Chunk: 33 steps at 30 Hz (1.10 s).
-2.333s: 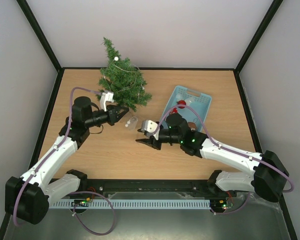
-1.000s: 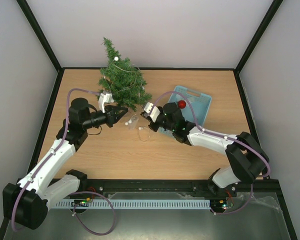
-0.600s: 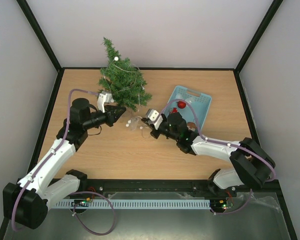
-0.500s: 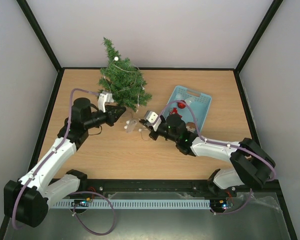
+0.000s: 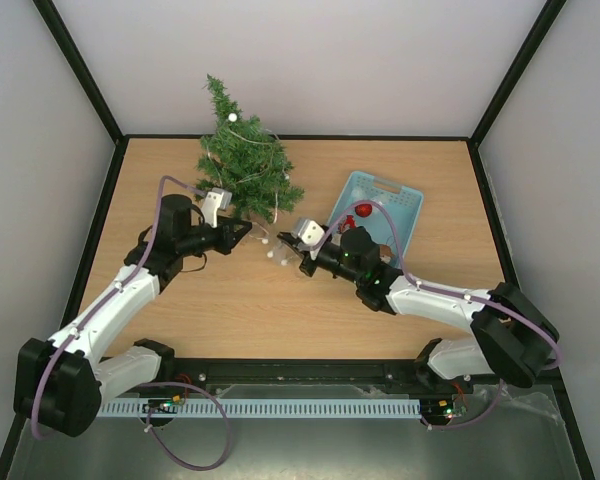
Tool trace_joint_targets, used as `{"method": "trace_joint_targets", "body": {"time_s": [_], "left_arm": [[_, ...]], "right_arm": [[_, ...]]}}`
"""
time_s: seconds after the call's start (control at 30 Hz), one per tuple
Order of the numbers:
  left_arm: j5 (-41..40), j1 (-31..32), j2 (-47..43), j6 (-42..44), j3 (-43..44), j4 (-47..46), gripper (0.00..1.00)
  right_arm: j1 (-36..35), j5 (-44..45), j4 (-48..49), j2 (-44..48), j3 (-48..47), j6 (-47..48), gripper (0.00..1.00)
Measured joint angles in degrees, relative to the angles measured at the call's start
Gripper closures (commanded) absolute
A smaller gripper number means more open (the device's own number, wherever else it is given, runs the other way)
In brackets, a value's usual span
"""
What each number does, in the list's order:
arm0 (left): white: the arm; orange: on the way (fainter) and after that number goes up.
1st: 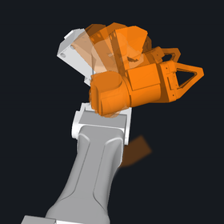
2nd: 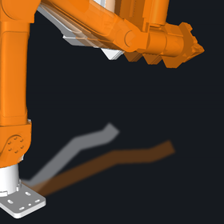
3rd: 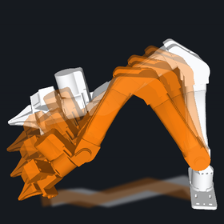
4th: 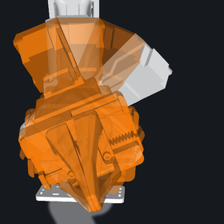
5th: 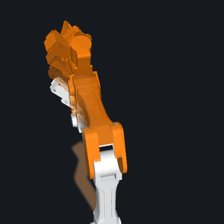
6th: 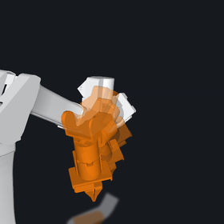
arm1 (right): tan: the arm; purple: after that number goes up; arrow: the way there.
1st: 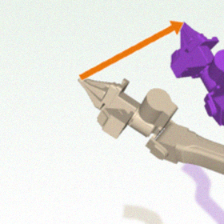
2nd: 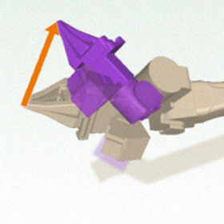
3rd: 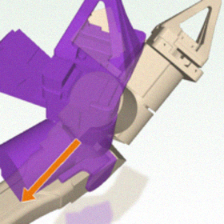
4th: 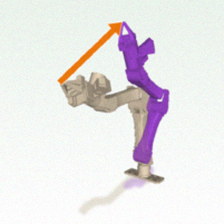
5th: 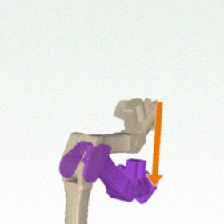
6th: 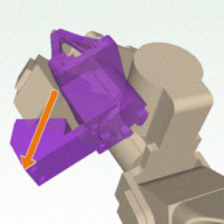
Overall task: Decorate the small christmas tree
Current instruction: Wrap the decoration item around the Christmas tree.
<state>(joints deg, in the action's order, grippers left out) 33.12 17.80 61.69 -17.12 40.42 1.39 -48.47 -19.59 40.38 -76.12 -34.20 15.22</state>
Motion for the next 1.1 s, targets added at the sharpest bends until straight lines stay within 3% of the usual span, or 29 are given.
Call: {"method": "trace_joint_targets", "body": {"time_s": [0.23,0.47,0.8,1.1], "left_arm": [[-0.07,-0.09,0.11,0.24,0.00,0.35,0.98],[2.29,-0.11,-0.59,1.60,0.00,0.35,0.98],[17.84,-0.09,-0.96,2.38,0.90,-0.66,0.97],[12.22,2.38,-2.38,11.69,-0.63,3.87,0.98]], "right_arm": [[-0.44,-3.39,-4.96,0.04,-0.04,3.32,0.98],[-0.63,0.33,-7.72,1.36,-0.20,3.78,0.98],[-0.63,10.05,-6.69,1.77,-1.31,-1.84,0.98],[-0.63,10.62,-8.15,2.89,-4.61,-4.98,0.98]]}}
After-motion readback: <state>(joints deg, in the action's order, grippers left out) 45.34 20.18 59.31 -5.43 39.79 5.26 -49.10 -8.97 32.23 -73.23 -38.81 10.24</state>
